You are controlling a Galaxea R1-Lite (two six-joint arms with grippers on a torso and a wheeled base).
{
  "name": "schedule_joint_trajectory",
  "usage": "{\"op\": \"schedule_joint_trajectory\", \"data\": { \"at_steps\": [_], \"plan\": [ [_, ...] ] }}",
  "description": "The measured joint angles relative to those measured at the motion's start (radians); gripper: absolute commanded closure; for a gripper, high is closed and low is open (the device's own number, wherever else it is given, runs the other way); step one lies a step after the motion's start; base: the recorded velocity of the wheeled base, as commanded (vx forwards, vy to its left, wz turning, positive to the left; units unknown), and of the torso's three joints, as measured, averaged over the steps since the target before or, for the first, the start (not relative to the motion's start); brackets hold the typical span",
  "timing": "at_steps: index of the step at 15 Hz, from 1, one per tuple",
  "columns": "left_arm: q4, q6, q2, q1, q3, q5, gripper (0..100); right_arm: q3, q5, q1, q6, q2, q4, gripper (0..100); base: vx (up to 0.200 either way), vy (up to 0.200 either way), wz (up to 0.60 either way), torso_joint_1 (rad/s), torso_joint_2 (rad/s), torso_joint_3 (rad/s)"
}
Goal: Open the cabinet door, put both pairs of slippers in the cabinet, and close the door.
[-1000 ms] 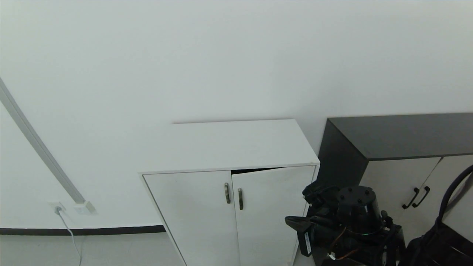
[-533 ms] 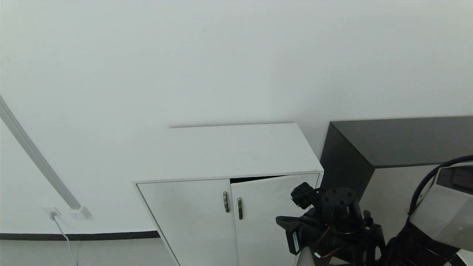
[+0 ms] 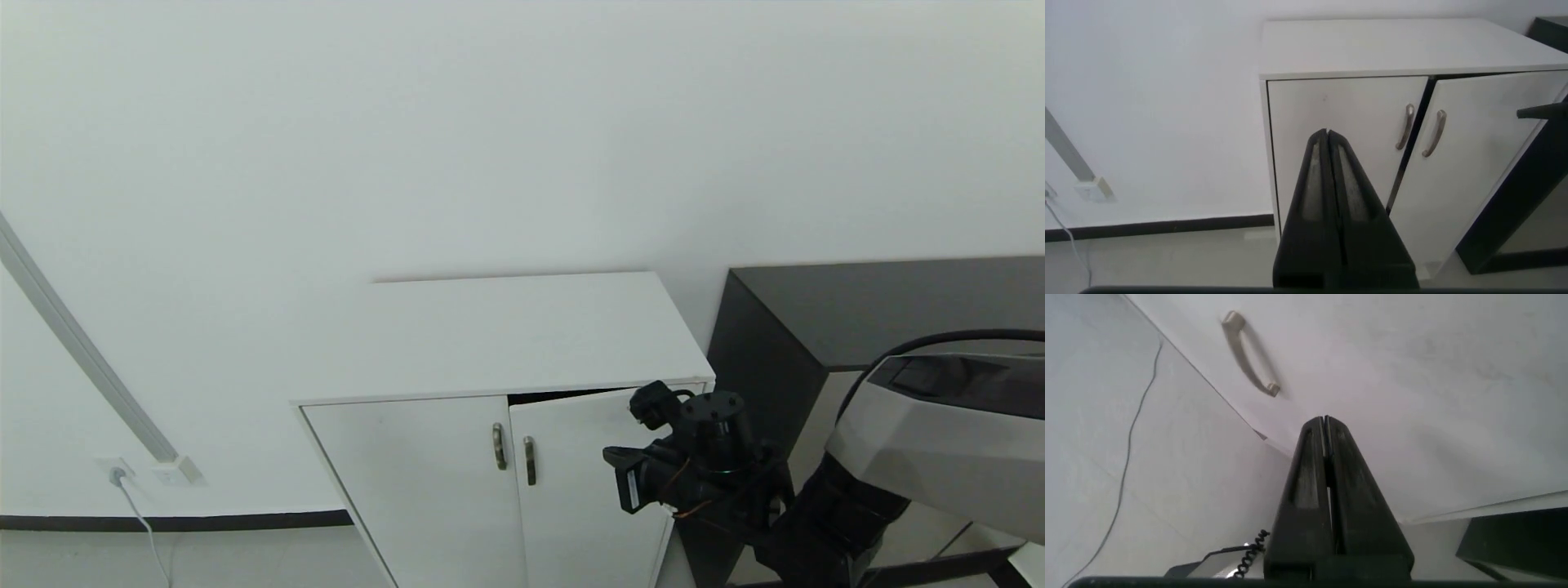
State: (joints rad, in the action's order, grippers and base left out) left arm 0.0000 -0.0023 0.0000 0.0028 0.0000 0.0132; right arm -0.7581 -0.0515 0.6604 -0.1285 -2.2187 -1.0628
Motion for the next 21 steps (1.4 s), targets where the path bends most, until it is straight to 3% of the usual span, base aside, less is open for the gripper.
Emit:
{"op": "schedule_joint_trajectory", "data": {
  "at_steps": [21],
  "plan": [
    [0.0, 0.001, 0.0, 0.0, 0.0, -0.001, 100, -0.219, 0.001, -0.054, 0.0, -0.155, 0.077, 100, 0.0, 0.0, 0.0, 0.0, 0.0, 0.0]
  ]
}}
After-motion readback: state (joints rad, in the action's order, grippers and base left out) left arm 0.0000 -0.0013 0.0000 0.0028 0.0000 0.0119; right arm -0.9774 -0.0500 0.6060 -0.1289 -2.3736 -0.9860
